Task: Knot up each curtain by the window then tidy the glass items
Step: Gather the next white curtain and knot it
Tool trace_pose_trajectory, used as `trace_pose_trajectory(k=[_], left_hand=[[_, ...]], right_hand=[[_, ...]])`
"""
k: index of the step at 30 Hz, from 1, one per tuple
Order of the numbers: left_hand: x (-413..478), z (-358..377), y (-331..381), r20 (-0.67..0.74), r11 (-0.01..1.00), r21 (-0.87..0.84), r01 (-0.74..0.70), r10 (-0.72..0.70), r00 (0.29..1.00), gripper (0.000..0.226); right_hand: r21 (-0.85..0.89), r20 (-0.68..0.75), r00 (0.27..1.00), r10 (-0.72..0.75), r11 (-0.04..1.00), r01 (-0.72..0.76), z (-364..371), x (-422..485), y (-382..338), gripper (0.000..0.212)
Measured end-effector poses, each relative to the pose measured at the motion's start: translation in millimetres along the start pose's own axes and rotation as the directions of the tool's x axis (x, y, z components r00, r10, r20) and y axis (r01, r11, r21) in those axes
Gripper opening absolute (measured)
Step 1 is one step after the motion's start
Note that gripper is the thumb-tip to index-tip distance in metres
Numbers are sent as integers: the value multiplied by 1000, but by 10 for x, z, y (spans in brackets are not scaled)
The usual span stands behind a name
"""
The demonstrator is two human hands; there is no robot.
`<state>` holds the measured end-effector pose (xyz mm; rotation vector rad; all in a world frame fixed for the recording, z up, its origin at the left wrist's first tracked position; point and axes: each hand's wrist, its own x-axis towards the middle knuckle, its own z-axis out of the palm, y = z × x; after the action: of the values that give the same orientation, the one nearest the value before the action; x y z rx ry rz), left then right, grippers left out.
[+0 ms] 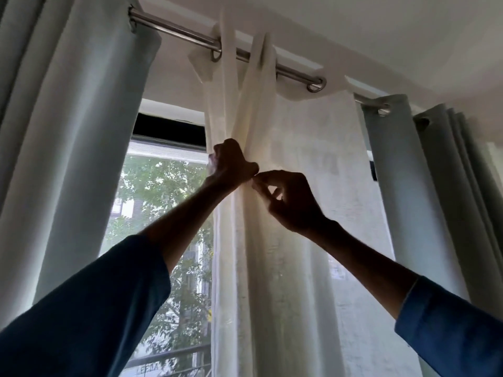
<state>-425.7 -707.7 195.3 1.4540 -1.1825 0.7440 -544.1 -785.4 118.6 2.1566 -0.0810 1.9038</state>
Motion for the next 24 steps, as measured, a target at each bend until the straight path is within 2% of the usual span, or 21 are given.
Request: trace_pose_trajectory(k=[2, 3, 5, 6, 8, 9, 10, 11, 13, 16, 18, 20, 24], left_hand=[[23, 41, -61, -13, 1000, 6, -22, 22, 1000, 35], [31, 58, -88, -24, 999, 5, -39, 39, 999, 28], [50, 70, -132, -40, 998, 9, -65, 65, 997, 20], [59, 74, -148, -40, 997, 21, -75, 76, 996, 21], [73, 77, -178, -29, 994, 45, -97, 99, 995, 25], [80, 80, -184, -25, 993, 51, -110, 111, 993, 27], [87, 81, -184, -23, 991, 57, -120, 122, 992, 28], [96, 86, -185, -20, 990, 65, -126, 128, 992, 28], [118, 99, -190, -15, 986, 87, -139, 140, 990, 27], [159, 129, -212, -14, 978, 127, -167, 170, 985, 28], [175, 152, -229, -15, 973, 150, -177, 181, 983, 27], [165, 160, -231, -5, 971, 152, -186, 189, 982, 29], [112, 137, -171, 5, 967, 154, -203, 204, 979, 24]], right_hand=[[-84, -122, 992, 39, 995, -50, -118, -19, 321, 16], [-173, -202, 977, 67, 980, -103, -195, -11, 505, 20], [-301, -304, 925, 228, 898, -321, -386, 28, 843, 50], [-312, -337, 872, 355, 832, -459, -497, 52, 953, 70], [-222, -357, 710, 607, 683, -696, -710, 82, 1112, 105], [-145, -328, 634, 700, 626, -766, -787, 87, 1190, 111], [-77, -267, 595, 758, 598, -798, -832, 87, 1256, 109], [-42, -199, 597, 777, 602, -797, -848, 81, 1282, 102], [-67, -154, 669, 727, 668, -741, -795, 72, 1330, 72], [-303, -190, 797, 573, 738, -603, -620, 157, 1300, 32], [-440, -164, 871, 462, 756, -484, -499, 238, 1146, 25], [-498, -117, 926, 360, 785, -368, -381, 319, 967, 23], [-507, -59, 968, 244, 828, -240, -123, 512, 601, 21]])
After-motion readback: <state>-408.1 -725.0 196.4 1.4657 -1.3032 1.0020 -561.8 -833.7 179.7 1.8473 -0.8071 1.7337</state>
